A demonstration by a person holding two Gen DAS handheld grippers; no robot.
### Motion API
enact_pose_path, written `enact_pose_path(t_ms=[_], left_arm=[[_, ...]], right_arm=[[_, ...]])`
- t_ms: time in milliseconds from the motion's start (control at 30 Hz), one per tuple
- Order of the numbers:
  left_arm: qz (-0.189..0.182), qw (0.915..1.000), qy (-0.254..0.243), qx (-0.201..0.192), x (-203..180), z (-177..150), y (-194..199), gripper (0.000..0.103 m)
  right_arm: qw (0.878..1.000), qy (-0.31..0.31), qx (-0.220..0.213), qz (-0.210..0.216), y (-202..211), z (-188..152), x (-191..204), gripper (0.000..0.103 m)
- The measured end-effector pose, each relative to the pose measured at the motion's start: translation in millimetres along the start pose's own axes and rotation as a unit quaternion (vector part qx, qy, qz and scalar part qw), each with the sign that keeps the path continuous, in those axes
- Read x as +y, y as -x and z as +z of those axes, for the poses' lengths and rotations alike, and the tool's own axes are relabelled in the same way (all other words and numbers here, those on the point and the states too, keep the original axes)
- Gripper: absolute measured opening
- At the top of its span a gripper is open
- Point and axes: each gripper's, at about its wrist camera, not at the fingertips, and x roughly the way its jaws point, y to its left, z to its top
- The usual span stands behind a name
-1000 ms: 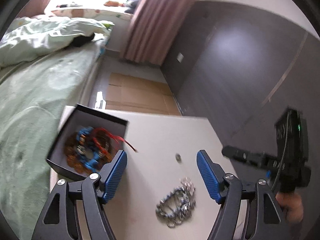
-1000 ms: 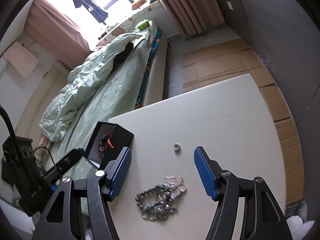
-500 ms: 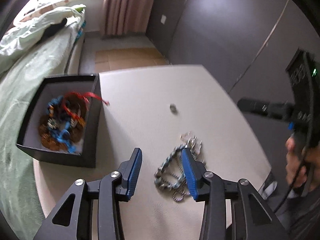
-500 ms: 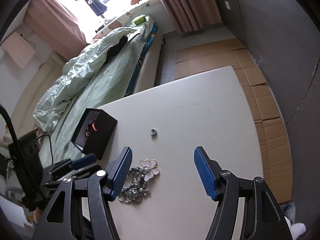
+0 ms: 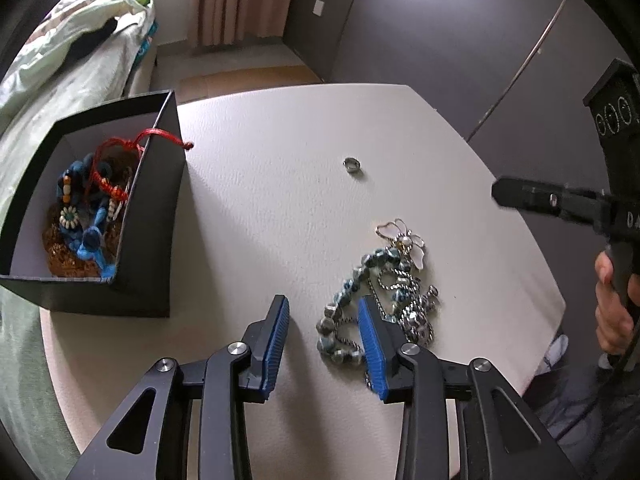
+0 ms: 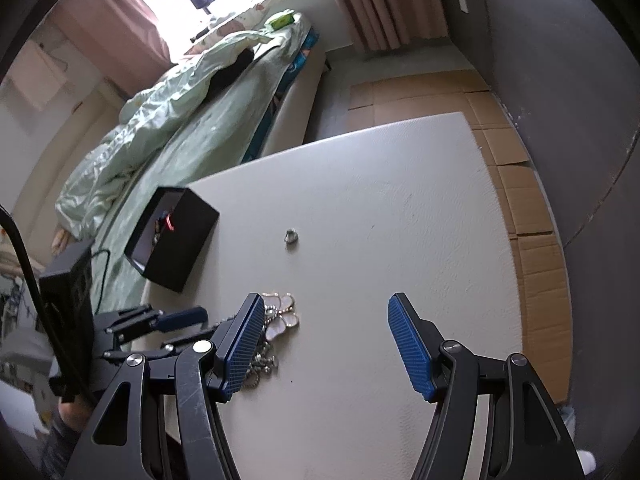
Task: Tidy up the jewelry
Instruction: 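Grasp the grey bead strand with the left tool and lift it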
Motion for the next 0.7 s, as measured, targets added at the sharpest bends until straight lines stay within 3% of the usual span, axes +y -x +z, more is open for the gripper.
enact_pose_path(t_ms=[133,333,700], left_arm=[[0.002,1.0,-0.003,0.003,-6.3,4.1,-5.1,0.013],[0.007,0.9997,-0.022,0.005,-14.5,2.1,-3.5,0.009],[-0.021,0.9972,0.021,-0.068,1.0,16.5,42.9,0.009]], right_arm=[[1.0,0.022,0.017,-0.008,-11.0,-3.6,8.2,0.066],[0.997,0.061,0.049,-0.018,-27.0,-10.8,19.9,0.066],[0.986,0.131,0.084,-0.054,-45.4,-24.9,38.1,0.064]])
